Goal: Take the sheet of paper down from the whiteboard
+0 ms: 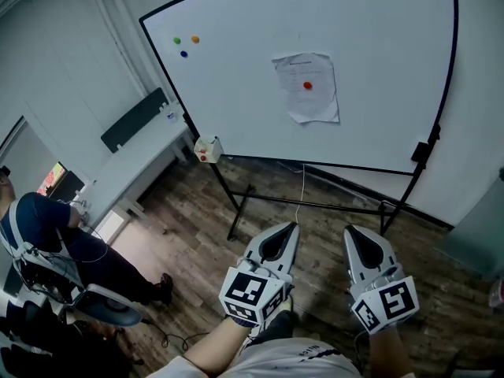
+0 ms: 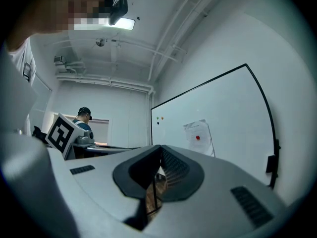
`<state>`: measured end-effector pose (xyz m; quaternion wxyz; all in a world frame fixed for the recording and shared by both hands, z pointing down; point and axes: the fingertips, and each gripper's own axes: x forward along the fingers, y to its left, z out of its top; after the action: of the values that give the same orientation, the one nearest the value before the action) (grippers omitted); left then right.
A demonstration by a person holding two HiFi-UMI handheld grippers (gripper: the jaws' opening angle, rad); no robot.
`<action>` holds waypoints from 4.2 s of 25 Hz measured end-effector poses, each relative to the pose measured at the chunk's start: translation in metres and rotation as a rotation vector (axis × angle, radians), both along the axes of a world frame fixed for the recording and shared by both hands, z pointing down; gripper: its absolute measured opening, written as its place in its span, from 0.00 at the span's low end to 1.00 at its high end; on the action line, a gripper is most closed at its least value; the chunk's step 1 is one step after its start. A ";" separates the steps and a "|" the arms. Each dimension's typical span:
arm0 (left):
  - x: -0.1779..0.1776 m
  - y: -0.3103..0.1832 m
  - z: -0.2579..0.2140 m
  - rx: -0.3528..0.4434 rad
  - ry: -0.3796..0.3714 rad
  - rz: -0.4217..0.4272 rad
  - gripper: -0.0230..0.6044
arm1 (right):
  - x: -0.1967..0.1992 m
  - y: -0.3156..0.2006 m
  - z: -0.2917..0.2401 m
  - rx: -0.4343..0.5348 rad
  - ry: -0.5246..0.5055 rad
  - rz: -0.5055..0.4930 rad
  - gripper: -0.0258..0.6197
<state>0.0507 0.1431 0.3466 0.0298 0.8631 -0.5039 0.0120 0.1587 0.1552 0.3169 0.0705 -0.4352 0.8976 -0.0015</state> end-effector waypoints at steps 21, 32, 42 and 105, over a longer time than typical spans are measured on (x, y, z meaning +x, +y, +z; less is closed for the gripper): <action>-0.071 -0.234 -0.003 0.022 0.063 0.173 0.06 | -0.086 -0.228 -0.001 -0.016 0.084 0.188 0.06; -0.090 -0.336 0.007 0.020 0.058 0.108 0.06 | -0.104 -0.340 0.003 0.035 0.137 0.194 0.06; -0.082 -0.445 0.010 0.012 0.029 -0.010 0.06 | -0.097 -0.457 0.002 0.046 0.133 0.082 0.06; -0.084 -0.536 0.029 0.025 0.009 0.255 0.06 | -0.106 -0.545 0.017 0.147 0.516 0.587 0.24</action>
<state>-0.0333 -0.3926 0.3753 0.0194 0.9206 -0.3899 0.0056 0.0522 -0.3899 0.3342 -0.1290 -0.6529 0.7211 0.1924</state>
